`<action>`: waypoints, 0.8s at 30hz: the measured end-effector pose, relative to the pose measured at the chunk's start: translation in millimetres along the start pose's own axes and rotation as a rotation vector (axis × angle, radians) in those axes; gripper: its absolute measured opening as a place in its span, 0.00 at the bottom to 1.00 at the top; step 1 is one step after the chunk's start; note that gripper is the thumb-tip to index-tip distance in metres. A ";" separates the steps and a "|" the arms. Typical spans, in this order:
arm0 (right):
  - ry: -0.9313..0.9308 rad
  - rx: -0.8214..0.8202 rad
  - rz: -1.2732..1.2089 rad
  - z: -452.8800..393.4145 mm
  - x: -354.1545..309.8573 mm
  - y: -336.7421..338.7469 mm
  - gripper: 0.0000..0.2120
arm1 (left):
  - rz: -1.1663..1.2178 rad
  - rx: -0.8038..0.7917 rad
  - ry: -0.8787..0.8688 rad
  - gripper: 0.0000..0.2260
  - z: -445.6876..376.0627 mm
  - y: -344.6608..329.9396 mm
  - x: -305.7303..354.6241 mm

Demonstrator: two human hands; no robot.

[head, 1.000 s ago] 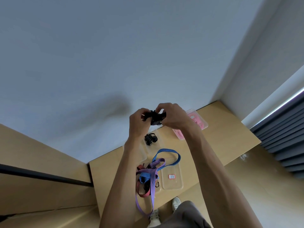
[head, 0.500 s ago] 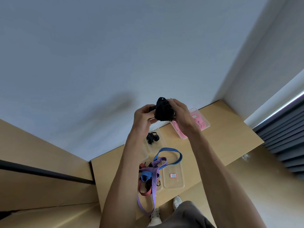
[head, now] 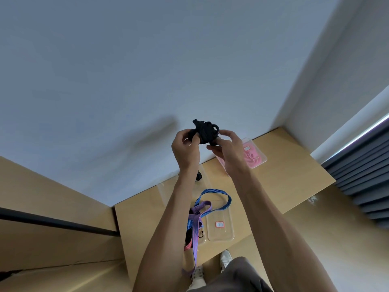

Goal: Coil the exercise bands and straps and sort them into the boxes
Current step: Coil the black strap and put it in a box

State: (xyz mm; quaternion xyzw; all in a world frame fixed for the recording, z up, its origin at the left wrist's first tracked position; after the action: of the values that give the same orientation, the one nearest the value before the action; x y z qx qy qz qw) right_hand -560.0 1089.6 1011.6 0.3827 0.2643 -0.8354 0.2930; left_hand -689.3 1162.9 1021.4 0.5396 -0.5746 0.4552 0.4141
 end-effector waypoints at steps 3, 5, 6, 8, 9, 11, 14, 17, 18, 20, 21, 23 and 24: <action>0.022 0.056 0.049 -0.4 -1.5 2.1 0.10 | -0.116 0.036 -0.125 0.07 8.6 -0.1 4.2; -0.021 -0.004 -0.018 0.2 -1.3 0.8 0.11 | -0.135 0.047 -0.171 0.07 13.4 -0.1 7.1; -0.015 -0.037 -0.036 -0.5 -1.3 0.8 0.11 | -0.150 0.037 -0.197 0.08 15.2 -0.9 7.7; 0.045 -0.059 0.013 -2.1 -2.1 1.8 0.11 | -0.189 -0.013 -0.253 0.08 19.3 -3.8 8.0; 0.077 -0.042 0.048 -2.5 -2.5 3.3 0.10 | -0.196 -0.041 -0.266 0.08 20.4 -4.9 7.3; 0.112 0.030 0.093 -3.6 -2.6 8.6 0.07 | -0.195 -0.095 -0.246 0.08 21.1 -6.2 2.4; 0.109 0.079 0.149 -8.8 0.6 16.3 0.09 | -0.218 -0.165 -0.128 0.13 26.3 -5.5 -10.1; 0.087 0.112 0.211 -13.9 10.5 22.4 0.11 | -0.166 -0.243 0.080 0.23 32.7 -1.0 -26.3; 0.083 0.133 0.239 -15.0 15.1 25.2 0.12 | -0.138 -0.266 0.148 0.24 35.4 0.5 -31.8; 0.062 0.143 0.316 -18.3 28.3 30.4 0.15 | -0.088 -0.268 0.257 0.22 44.6 6.1 -43.1; 0.045 0.126 0.354 -20.8 37.6 31.6 0.17 | -0.098 -0.245 0.285 0.21 50.6 11.3 -48.8; 0.013 0.087 0.451 -27.5 59.7 31.0 0.20 | -0.197 -0.163 0.310 0.18 62.0 24.5 -61.2; 0.002 0.082 0.508 -30.6 71.5 29.9 0.19 | -0.259 -0.120 0.313 0.14 66.9 31.4 -68.1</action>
State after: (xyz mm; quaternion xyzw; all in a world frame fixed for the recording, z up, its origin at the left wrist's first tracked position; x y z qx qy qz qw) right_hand -562.8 1068.8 930.9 0.4493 0.1260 -0.7446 0.4773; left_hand -714.5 1114.7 936.9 0.5059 -0.4550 0.4414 0.5850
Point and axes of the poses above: each hand's wrist, its own z-axis away from the middle knuckle, its own y-axis out of the back of the hand, x = y × z, the point moved 5 cm from there along -z, towards the middle knuckle, and after that the axes turned 14 degrees about -y, right-handed, at the moved point
